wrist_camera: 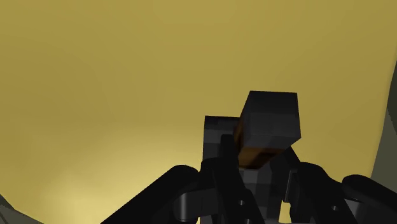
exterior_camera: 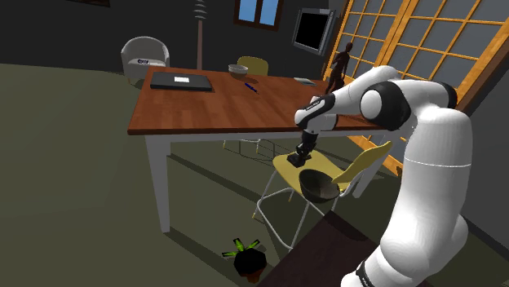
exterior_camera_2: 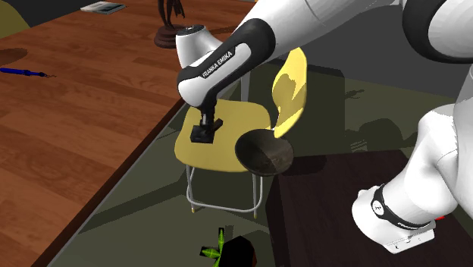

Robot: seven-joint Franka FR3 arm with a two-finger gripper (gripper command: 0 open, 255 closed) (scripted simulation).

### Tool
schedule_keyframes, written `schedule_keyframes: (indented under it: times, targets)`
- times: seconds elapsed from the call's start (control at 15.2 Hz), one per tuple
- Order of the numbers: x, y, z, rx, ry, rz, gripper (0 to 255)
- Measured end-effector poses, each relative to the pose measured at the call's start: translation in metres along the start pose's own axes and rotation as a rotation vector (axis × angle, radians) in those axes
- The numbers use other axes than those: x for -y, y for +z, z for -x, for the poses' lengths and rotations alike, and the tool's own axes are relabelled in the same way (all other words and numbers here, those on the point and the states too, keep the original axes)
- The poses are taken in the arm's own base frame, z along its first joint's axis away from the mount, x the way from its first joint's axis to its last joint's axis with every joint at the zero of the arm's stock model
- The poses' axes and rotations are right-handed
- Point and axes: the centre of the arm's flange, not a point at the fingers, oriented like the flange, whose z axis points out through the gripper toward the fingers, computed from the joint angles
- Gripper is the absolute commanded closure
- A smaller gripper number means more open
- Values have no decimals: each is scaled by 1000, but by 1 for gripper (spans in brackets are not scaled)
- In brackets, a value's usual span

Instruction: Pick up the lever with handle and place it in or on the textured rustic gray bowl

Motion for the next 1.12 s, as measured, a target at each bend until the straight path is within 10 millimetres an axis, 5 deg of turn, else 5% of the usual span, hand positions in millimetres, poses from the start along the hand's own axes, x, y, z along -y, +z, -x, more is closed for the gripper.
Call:
schedule_keyframes:
  times: [1.12]
  targets:
    - [-2,-87,3,0,0,0,255]
